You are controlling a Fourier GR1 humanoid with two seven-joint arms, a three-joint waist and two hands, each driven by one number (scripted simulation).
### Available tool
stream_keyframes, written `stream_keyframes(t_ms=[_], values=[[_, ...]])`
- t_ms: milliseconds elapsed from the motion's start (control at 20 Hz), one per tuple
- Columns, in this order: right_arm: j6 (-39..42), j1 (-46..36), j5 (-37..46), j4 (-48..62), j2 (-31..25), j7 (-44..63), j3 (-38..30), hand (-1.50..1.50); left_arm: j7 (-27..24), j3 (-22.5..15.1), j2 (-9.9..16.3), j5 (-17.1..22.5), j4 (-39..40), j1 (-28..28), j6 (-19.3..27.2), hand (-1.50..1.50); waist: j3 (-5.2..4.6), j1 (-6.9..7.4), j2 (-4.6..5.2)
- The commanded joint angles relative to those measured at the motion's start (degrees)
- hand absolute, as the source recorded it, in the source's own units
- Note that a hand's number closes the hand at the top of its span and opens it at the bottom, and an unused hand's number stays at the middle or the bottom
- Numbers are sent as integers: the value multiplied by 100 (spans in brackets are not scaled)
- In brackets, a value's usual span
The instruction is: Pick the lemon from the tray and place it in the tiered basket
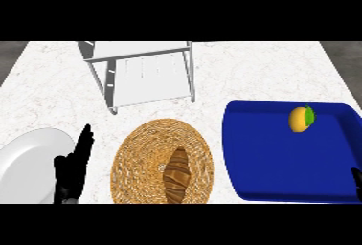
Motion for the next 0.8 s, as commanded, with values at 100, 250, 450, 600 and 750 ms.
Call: stream_keyframes(t_ms=[100, 250, 450, 600, 750], values=[[-675, 1180, 1677, -289, -136, 966, 974, -150, 120, -83, -68, -129, 32, -221, 58, 0, -45, 238, 79], [-1398, 1388, 2625, -404, -73, 1803, 1386, -150, 148, -248, -90, -202, -39, -108, -11, 0, -48, 336, 96], [-2077, 1185, 3860, -533, -115, 3370, 1663, -150, -74, -324, -233, -271, 29, 6, 33, 0, -48, 411, 105], [-2156, 706, 5001, -668, -111, 4549, 1783, -150, 140, -319, -339, -296, 111, -173, 92, 0, -38, 363, 90], [-1728, 394, 6001, -581, 1, 5576, 1685, -150, 277, -246, -250, -252, -99, -112, 29, 0, -33, 346, 72]])
